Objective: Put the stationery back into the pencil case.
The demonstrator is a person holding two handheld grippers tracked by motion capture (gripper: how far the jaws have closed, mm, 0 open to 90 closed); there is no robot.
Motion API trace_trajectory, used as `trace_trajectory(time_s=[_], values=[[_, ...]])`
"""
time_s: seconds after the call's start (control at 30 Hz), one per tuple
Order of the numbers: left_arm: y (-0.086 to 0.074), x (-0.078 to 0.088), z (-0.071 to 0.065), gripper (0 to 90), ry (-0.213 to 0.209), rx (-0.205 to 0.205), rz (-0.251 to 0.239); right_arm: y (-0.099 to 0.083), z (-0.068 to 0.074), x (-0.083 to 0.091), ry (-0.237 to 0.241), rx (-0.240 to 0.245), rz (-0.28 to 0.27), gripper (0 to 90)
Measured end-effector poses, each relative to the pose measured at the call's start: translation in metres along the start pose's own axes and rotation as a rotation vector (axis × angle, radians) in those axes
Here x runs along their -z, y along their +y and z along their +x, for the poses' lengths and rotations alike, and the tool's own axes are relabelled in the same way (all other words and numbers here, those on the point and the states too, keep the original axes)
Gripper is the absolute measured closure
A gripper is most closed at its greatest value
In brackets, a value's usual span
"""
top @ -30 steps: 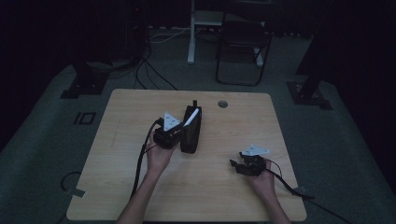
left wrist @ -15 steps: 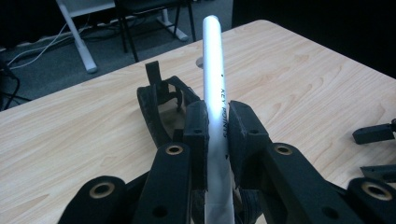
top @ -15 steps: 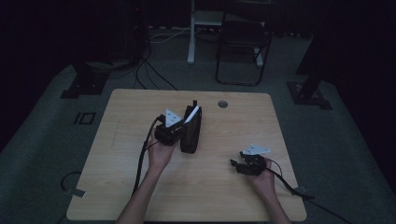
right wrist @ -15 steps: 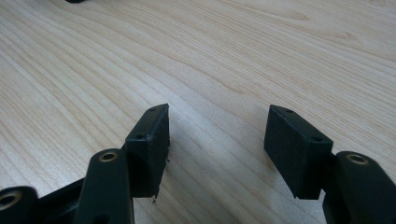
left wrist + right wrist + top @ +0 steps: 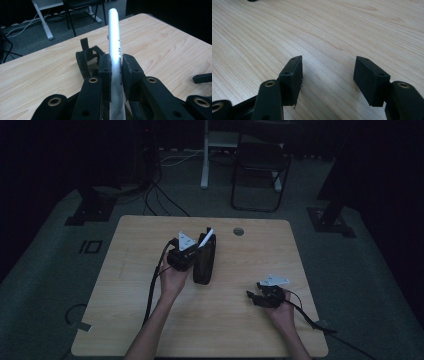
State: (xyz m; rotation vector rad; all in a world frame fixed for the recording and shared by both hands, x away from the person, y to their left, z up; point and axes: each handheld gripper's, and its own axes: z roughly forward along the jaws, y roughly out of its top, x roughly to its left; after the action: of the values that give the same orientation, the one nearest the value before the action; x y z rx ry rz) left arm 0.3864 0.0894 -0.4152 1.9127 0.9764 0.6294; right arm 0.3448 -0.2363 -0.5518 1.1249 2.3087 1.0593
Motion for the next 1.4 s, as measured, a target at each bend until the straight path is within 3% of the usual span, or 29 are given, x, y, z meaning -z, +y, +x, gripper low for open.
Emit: trace_trajectory(time_s=[0.77,1.4], values=[[0.016,-0.014,0.003,78.9,0.004,0.022,-0.005,0.000,0.000,0.000,0.002,0.000,0.000,39.9],[0.023,-0.030,0.002,78.9,0.043,0.055,0.010,0.001,-0.001,-0.001,0.004,0.001,0.002,39.4]])
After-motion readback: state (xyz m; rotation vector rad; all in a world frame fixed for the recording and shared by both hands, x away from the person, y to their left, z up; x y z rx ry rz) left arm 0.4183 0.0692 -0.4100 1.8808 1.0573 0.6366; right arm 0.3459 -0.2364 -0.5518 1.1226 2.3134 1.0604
